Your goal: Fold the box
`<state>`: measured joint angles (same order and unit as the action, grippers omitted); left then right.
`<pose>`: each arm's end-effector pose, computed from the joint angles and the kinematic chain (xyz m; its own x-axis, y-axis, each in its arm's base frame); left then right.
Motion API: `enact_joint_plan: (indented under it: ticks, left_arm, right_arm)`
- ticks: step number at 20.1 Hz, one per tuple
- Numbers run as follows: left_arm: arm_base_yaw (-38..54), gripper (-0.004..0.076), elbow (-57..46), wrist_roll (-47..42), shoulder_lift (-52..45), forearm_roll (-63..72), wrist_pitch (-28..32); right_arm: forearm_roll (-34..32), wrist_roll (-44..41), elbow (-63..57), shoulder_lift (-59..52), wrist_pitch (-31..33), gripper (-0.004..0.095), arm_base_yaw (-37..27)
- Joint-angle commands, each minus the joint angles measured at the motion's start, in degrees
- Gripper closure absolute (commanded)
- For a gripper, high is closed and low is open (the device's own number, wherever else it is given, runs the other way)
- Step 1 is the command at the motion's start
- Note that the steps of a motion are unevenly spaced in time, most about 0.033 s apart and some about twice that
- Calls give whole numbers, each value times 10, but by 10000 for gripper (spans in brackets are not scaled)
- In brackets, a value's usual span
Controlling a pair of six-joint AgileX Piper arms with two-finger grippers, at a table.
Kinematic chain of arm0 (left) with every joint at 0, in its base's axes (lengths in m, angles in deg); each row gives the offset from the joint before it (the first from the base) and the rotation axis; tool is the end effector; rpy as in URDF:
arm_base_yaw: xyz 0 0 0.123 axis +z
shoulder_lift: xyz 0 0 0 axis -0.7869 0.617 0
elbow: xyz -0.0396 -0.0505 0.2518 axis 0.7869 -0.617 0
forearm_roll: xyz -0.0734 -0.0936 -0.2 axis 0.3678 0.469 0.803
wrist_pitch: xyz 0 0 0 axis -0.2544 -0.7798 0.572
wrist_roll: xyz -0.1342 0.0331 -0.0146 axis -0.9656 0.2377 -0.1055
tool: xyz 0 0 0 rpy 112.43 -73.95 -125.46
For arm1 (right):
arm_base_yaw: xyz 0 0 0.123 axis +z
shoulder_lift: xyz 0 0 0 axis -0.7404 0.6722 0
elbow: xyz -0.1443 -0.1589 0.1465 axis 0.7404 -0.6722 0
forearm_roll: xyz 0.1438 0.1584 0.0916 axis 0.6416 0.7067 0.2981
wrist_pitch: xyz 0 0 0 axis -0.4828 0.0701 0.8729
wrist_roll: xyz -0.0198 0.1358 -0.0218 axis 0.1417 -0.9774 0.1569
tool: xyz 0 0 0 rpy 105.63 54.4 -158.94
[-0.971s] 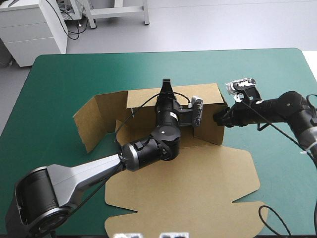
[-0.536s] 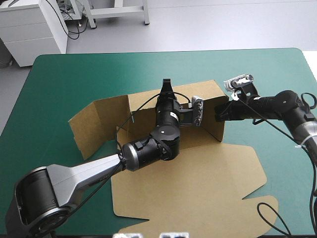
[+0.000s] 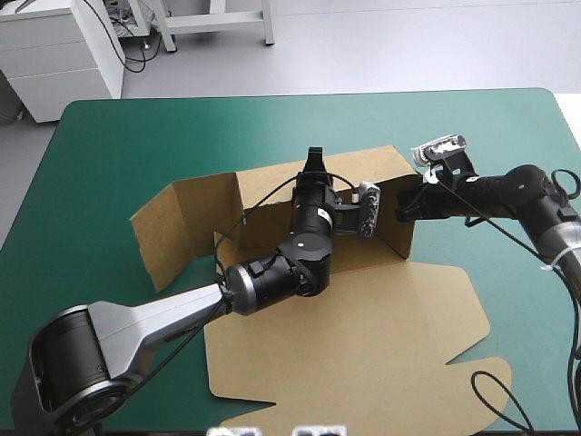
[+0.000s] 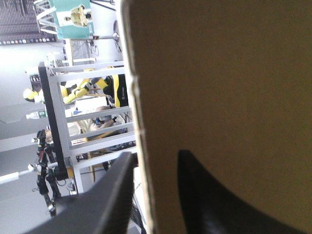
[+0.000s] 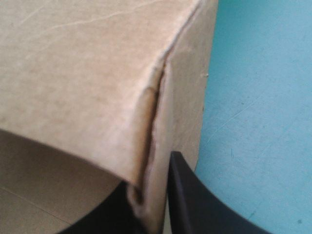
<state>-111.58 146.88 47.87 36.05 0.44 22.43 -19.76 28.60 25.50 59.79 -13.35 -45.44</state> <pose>0.2910 -0.3003 0.2704 0.1448 0.9893 -0.0155 0.3859 -0.0420 0.9216 0.3219 0.0819 0.2451 -0.6093 -0.3030 -0.7327 -0.5797 0.8007 0.1509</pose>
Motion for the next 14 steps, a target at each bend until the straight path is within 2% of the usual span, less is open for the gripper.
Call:
enact_joint_plan:
  ticks: [1,2,3,7,11,14]
  left_arm:
    - [-1,280,12,-4,-23,-56,14]
    - [-1,241,12,-8,-23,-61,16]
    - [-1,244,12,-18,-23,-61,16]
    - [-32,310,12,-67,-28,-89,9]
    - [-83,376,16,-87,-49,-135,-25]
    - [-124,416,16,-112,-77,-135,-25]
  right_arm:
    - [1,-13,13,-12,25,907,-3]
    - [-12,-32,13,-12,24,907,-3]
    - [-20,-44,13,-12,20,908,-3]
    - [-73,-116,13,-12,-15,907,-3]
    - [-75,-139,13,-12,-29,907,-3]
    - [-75,-152,13,-12,-37,907,-3]
